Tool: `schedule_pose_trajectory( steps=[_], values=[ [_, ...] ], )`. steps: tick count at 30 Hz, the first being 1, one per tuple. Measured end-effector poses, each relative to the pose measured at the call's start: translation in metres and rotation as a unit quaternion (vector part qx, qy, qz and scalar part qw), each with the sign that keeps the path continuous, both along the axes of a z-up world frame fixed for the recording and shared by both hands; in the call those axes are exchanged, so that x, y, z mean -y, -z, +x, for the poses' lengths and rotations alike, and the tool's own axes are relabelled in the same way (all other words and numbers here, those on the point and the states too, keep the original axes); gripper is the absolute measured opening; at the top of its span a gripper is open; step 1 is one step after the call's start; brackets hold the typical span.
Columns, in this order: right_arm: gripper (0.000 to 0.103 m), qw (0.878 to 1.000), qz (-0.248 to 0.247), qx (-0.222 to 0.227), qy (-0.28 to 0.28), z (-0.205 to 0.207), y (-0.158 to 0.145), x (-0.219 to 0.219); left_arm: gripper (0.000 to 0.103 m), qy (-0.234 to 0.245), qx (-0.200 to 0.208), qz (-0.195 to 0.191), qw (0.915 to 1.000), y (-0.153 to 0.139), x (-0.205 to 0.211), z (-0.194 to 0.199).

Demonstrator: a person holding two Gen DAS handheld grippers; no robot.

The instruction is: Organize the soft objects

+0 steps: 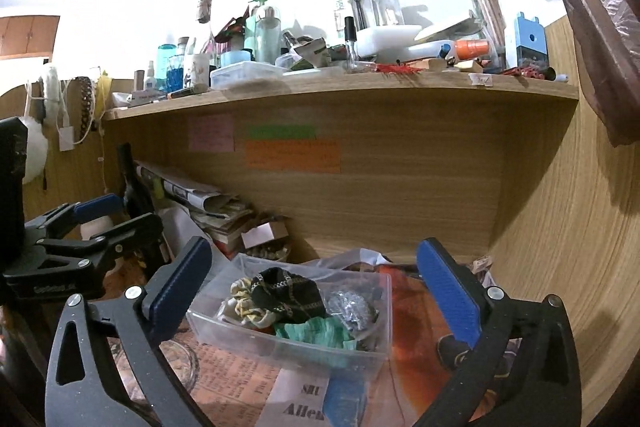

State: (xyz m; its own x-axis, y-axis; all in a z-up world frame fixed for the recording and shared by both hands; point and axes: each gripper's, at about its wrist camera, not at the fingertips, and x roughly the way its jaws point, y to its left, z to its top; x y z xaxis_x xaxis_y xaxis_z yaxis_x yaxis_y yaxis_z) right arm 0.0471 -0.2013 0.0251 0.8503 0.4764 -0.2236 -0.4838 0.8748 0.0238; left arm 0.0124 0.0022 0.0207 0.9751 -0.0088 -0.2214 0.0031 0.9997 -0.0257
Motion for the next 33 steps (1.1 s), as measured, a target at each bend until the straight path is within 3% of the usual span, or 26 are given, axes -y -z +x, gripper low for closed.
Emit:
schedule_pose_trajectory(
  steps=[33],
  values=[
    [0.103, 1.0, 0.004, -0.006, 0.002, -0.0012, 0.0013, -0.0018, 0.103, -0.003, 0.009, 0.006, 0.9999, -0.0022, 0.0055, -0.0085]
  ],
)
